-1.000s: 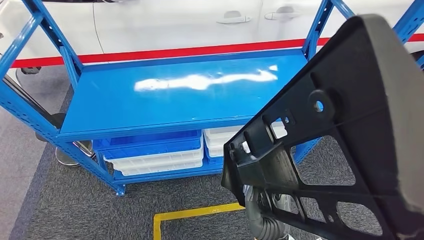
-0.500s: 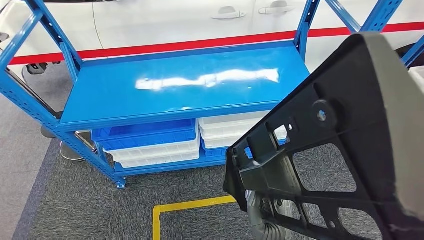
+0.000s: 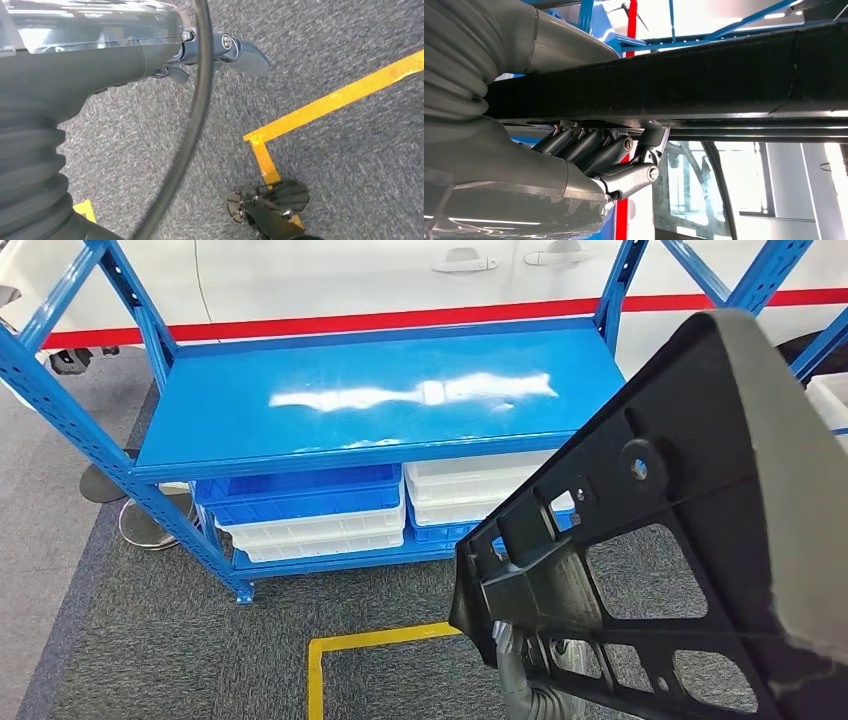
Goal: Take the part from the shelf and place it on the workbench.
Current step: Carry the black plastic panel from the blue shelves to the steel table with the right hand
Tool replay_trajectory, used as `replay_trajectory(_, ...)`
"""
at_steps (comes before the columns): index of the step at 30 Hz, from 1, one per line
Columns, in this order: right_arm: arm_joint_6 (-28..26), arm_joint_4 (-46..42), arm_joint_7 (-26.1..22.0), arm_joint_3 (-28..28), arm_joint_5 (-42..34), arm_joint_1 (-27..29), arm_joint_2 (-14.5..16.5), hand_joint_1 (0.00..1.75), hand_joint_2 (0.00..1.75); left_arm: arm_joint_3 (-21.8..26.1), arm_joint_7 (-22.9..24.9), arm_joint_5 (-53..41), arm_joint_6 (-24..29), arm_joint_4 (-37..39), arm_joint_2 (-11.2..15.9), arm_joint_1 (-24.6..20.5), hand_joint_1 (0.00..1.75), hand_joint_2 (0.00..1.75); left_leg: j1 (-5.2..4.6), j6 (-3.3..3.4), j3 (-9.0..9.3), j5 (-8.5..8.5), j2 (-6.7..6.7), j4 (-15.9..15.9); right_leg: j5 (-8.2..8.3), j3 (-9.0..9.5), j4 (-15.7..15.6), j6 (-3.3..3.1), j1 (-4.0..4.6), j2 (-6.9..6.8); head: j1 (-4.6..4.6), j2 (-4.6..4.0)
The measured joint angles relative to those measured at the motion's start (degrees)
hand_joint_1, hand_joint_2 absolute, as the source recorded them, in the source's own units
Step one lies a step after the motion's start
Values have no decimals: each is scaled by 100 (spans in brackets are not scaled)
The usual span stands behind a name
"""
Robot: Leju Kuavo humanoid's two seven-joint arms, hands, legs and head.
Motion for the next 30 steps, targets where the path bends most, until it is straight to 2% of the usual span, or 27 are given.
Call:
replay_trajectory(2, -18, 5, 1, 1, -74, 27, -13, 175, 175, 25, -12, 27, -1, 0, -15, -2, 0, 175, -5, -46, -86, -4, -8, 101, 254, 437, -754, -14, -4, 3, -1, 0)
replay_trajectory(3, -31, 10, -5, 1, -133, 56, -19, 175, 175, 49, -22, 44, -1, 0, -23, -3, 0, 175, -10, -82, -124, 3, -12, 145, 311, 567, -1016, -34, 5, 7, -1, 0)
replay_trajectory(6, -49, 46, -69, 1, -302, 178, -39, 175, 175, 136, -49, 99, 1, 0, -39, 0, 0, 175, -8, -195, -187, 49, -17, 182, 348, 549, -1135, -141, 23, 14, -1, 0)
replay_trajectory(7, -52, 61, -96, -1, -344, 210, -49, 175, 175, 160, -57, 118, 2, 0, -45, 1, 0, 175, 0, -227, -216, -3, -20, 226, 382, 526, -1148, -193, 14, 11, -2, 0)
replay_trajectory(8, -57, 74, -123, -3, -379, 235, -58, 175, 175, 180, -67, 134, 3, 0, -55, 2, 0, 175, 11, -255, -275, -140, -23, 366, 420, 497, -1162, -248, 1, 5, -2, 0)
replay_trajectory(9, -62, 86, -149, -6, -411, 252, -68, 175, 175, 202, -76, 146, 4, 0, -64, 2, 0, 175, 24, -283, -368, -348, -26, 616, 457, 461, -1171, -292, -5, -2, -2, 0)
replay_trajectory(11, -67, 108, -199, -13, -466, 287, -87, 175, 175, 253, -98, 169, 10, 0, -81, 2, 0, 175, 37, -331, -601, -806, -28, 1343, 516, 375, -1161, -332, 9, -10, -2, 0)
replay_trajectory(12, -68, 120, -221, -19, -496, 308, -98, 175, 175, 280, -111, 180, 14, 0, -83, 2, 0, 175, 40, -345, -666, -922, -27, 1625, 540, 331, -1151, -332, 15, -13, -2, 0)
replay_trajectory(13, -67, 132, -239, -26, -524, 328, -108, 175, 175, 302, -123, 190, 16, -1, -84, 2, 0, 175, 40, -352, -650, -932, -27, 1734, 560, 290, -1138, -329, 19, -14, -2, 0)
replay_trajectory(14, -64, 144, -256, -33, -548, 346, -117, 175, 175, 320, -134, 201, 19, -1, -84, 2, 0, 175, 40, -351, -520, -835, -27, 1610, 577, 253, -1124, -321, 20, -11, -2, 0)
replay_trajectory(16, -54, 159, -286, -40, -574, 366, -128, 175, 175, 357, -146, 214, 20, -2, -84, -7, 0, 175, 40, -321, -32, -544, -46, 864, 604, 209, -1099, -295, 19, 3, -2, 0)
replay_trajectory(17, -43, 162, -301, -42, -582, 370, -133, 175, 175, 379, -151, 220, 21, -2, -85, -14, 0, 175, 29, -297, 208, -455, -68, 476, 621, 195, -1092, -271, 22, 11, -2, 0)
replay_trajectory(18, -27, 164, -311, -42, -588, 372, -138, 175, 175, 400, -154, 223, 25, -2, -85, -18, 0, 175, 16, -271, 358, -419, -88, 219, 642, 187, -1090, -239, 24, 14, -2, 0)
replay_trajectory(19, -11, 166, -320, -42, -592, 375, -142, 175, 175, 419, -156, 227, 29, -2, -85, -21, 0, 175, 1, -244, 423, -429, -106, 83, 665, 179, -1092, -204, 25, 17, -2, 0)
replay_trajectory(21, 11, 168, -330, -42, -596, 381, -150, 175, 175, 446, -157, 233, 35, -2, -85, -18, 0, 175, -10, -182, 404, -395, -106, 36, 711, 174, -1110, -125, 30, 22, -2, 0)
replay_trajectory(22, 14, 170, -334, -42, -597, 385, -154, 175, 175, 455, -156, 233, 35, -2, -87, -20, 0, 175, 0, -139, 397, -365, -92, 4, 693, 160, -1091, -97, 29, 24, -2, 0)
replay_trajectory(23, 15, 170, -337, -43, -598, 388, -160, 175, 175, 461, -154, 228, 31, -2, -90, -22, 0, 175, 13, -89, 388, -325, -79, -27, 608, 116, -999, -77, 33, 25, -1, 0)
replay_trajectory(24, 16, 172, -339, -43, -598, 391, -165, 175, 175, 464, -149, 223, 26, -2, -92, -23, 0, 175, 24, -41, 375, -286, -65, -52, 457, 28, -804, -65, 35, 25, 0, 0)
replay_trajectory(26, 17, 182, -342, -44, -598, 399, -176, 175, 175, 468, -140, 214, 16, -2, -95, -20, 0, 175, 13, 14, 315, -240, -39, -42, 35, -282, -89, -47, 30, 22, -1, 0)
replay_trajectory(27, 16, 189, -342, -44, -600, 405, -182, 175, 175, 471, -134, 208, 12, -2, -95, -16, 0, 175, 3, 23, 283, -229, -28, -25, -110, -427, 260, -36, 27, 22, -1, 0)
replay_trajectory(28, 13, 197, -341, -44, -602, 414, -189, 175, 175, 473, -123, 197, 8, -2, -96, -12, 0, 175, -4, 26, 254, -223, -18, -5, -157, -502, 469, -27, 26, 20, -1, 0)
replay_trajectory(29, 7, 203, -340, -44, -604, 424, -195, 175, 175, 474, -106, 178, 1, -2, -98, -11, 0, 175, -8, 23, 232, -222, -12, 18, -87, -467, 455, -25, 26, 19, -1, 0)
replay_trajectory(30, 1, 207, -340, -44, -609, 434, -200, 175, 175, 474, -86, 154, -6, -2, -102, -11, 0, 175, -9, 17, 219, -225, -10, 42, 78, -316, 212, -30, 25, 16, -1, 0)
